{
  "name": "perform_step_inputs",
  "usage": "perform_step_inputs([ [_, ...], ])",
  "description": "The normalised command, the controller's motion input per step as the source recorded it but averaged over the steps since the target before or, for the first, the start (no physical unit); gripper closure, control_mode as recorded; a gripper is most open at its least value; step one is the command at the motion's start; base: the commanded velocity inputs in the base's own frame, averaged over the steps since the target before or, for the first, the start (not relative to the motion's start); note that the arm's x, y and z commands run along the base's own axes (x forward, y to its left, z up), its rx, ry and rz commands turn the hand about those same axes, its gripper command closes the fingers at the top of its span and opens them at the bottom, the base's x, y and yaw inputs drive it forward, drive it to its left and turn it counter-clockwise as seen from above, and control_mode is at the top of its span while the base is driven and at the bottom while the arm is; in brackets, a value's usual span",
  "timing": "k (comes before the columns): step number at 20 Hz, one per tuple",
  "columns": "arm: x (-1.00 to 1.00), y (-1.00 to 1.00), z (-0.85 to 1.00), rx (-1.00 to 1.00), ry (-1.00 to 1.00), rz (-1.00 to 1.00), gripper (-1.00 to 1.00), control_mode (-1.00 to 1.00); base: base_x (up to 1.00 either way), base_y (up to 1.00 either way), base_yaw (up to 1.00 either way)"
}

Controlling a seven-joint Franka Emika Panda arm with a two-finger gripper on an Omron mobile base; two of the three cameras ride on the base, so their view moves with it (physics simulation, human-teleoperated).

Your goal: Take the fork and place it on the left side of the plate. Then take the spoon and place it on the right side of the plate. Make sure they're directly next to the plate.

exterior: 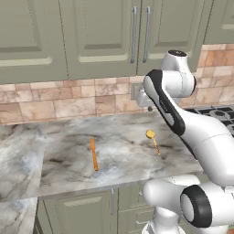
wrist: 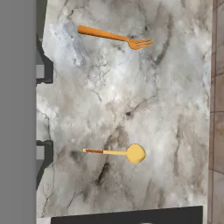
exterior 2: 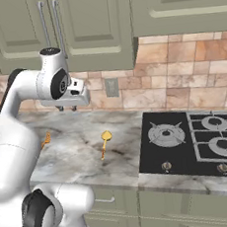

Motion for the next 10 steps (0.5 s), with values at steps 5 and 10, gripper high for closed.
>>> perform_step_inputs([
  [5,-0.22,0.12,-0.09,-0.03,0.01,0.02,-1.00,-1.00,0.00,0.00,0.00],
  [10,-0.35,0.47,-0.36,-0.02,0.00,0.03,-1.00,-1.00,0.00,0.00,0.00],
])
